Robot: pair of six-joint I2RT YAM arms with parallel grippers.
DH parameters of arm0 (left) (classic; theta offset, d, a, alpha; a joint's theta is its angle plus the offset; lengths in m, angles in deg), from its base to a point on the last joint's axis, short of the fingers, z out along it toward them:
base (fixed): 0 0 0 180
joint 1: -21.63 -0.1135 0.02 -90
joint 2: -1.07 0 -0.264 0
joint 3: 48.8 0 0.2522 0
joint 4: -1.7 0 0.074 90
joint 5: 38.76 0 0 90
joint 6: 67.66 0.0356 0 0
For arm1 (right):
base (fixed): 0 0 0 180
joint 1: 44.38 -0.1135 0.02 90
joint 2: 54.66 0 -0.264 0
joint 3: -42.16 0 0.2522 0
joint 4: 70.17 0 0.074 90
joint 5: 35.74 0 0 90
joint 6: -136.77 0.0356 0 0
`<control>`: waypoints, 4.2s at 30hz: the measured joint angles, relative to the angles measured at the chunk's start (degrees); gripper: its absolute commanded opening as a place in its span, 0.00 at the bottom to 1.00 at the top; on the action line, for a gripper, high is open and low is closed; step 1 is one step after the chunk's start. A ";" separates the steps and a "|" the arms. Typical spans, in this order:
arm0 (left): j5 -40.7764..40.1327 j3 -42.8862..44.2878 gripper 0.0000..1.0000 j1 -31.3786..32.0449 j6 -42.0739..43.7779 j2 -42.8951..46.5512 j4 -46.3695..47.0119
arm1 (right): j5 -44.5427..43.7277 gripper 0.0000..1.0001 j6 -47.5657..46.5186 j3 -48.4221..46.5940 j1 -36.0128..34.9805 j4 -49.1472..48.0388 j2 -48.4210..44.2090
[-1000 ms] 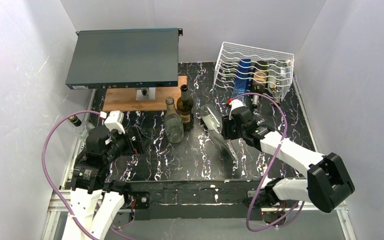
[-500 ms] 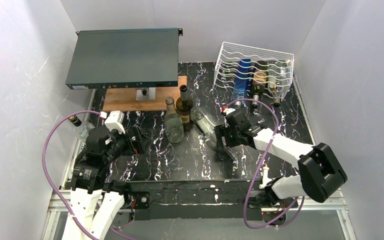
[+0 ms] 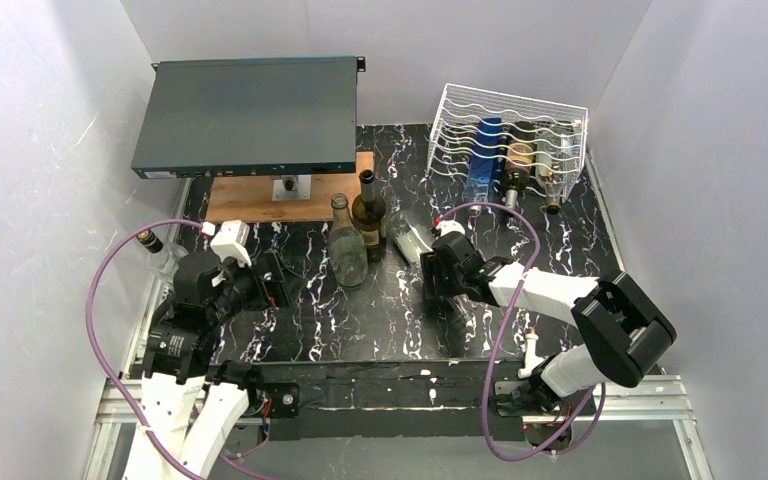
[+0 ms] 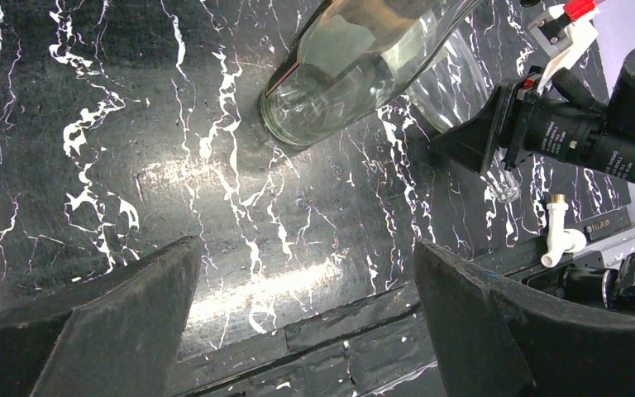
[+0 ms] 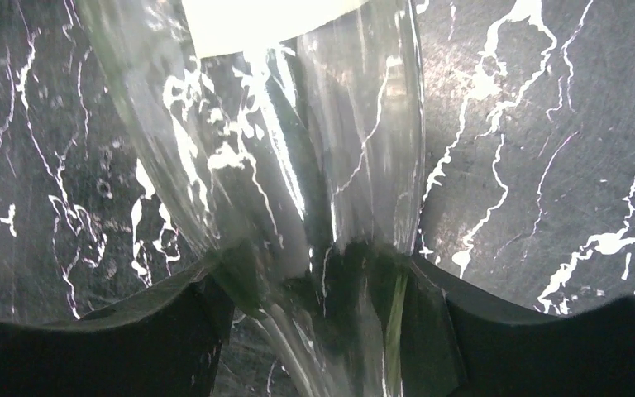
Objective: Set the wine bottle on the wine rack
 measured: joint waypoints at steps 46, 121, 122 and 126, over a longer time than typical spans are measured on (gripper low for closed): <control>0.37 -0.09 0.99 0.87 -0.07 2.25 0.11 | 4.57 0.01 27.23 8.11 5.84 -20.35 -2.60; -1.18 -0.11 0.99 1.20 -0.33 -1.33 0.17 | 11.39 0.01 13.31 -6.67 21.51 -41.22 16.31; -1.18 -0.11 0.99 1.20 -0.33 -1.36 0.17 | 11.15 0.01 12.90 -6.64 21.51 -41.27 16.31; -1.18 -0.11 0.99 1.20 -0.42 -1.40 0.17 | 10.21 0.01 12.04 -6.64 21.51 -41.81 16.57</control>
